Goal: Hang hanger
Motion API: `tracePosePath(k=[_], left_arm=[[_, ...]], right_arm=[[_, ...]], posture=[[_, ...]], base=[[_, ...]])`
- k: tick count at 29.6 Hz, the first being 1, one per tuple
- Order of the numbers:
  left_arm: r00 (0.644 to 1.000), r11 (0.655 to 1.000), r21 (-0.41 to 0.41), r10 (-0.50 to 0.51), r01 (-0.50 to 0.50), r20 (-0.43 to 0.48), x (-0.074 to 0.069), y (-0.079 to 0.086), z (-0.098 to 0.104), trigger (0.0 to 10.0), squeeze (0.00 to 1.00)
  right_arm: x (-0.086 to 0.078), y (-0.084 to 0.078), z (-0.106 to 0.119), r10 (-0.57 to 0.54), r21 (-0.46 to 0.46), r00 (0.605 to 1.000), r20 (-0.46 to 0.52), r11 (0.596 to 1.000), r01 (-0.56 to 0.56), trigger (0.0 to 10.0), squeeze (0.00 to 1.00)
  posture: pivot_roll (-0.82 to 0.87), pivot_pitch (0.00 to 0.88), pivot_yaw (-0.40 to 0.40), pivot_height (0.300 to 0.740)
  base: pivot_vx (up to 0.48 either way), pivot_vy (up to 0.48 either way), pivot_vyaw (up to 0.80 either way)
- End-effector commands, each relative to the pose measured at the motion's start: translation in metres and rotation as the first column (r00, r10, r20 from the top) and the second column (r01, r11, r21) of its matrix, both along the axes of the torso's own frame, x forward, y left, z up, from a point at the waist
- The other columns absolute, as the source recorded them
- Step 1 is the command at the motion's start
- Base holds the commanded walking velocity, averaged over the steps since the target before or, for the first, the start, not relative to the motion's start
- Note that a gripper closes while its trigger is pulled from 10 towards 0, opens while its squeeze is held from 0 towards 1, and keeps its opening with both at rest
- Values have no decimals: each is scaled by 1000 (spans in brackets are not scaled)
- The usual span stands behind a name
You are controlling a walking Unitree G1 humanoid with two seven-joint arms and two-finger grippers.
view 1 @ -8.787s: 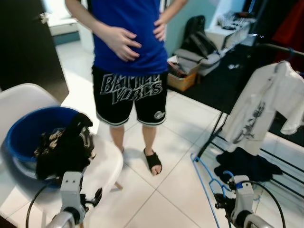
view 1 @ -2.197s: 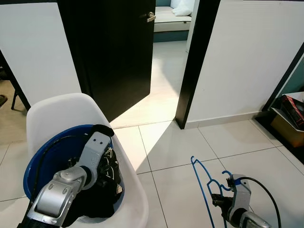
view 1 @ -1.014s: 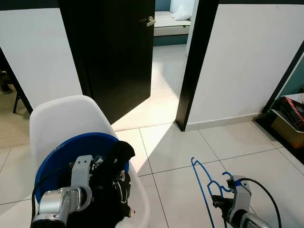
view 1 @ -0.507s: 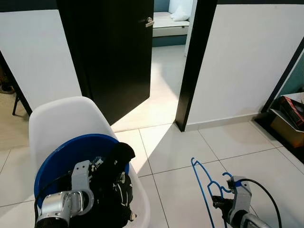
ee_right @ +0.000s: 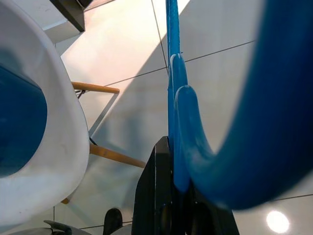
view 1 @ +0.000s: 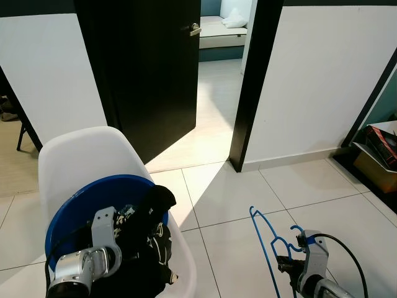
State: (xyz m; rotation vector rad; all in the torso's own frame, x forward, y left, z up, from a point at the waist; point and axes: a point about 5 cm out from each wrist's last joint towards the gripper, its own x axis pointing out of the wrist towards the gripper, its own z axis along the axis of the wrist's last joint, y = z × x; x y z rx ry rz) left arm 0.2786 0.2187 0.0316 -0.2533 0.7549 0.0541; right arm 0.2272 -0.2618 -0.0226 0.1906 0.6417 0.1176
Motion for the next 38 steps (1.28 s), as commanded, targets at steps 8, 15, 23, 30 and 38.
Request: tracePosePath(k=[8,15,23,30,38], left_arm=[[879,939,290,26,-185,476,40,41,117,0,0],[630,849,362,-45,-385,775,40,52,231,0,0],[370,619,390,-169,-682,914,8,80,334,0,0],[330,521,360,-154,-774,931,-7,96,352,0,0],[487,634,413,-66,-654,871,9,83,289,0,0]], right_arm=[[2,1,1,8,-5,1000,4,1000,-8,10000,0],[4,1,2,9,-6,1000,8,1000,-9,10000,0],[5,2,2,10,-3,1000,13,1000,-10,10000,0],[5,2,3,9,-3,1000,16,1000,-9,10000,0],[5,1,3,10,-3,1000,20,1000,-10,10000,0]], posture=[[-21,0,-18,740],[-20,0,-21,740],[-15,0,-24,740],[-14,0,-23,740],[-19,0,-19,740]], base=[[0,0,0],[0,0,0],[0,0,0],[0,0,0],[0,0,0]])
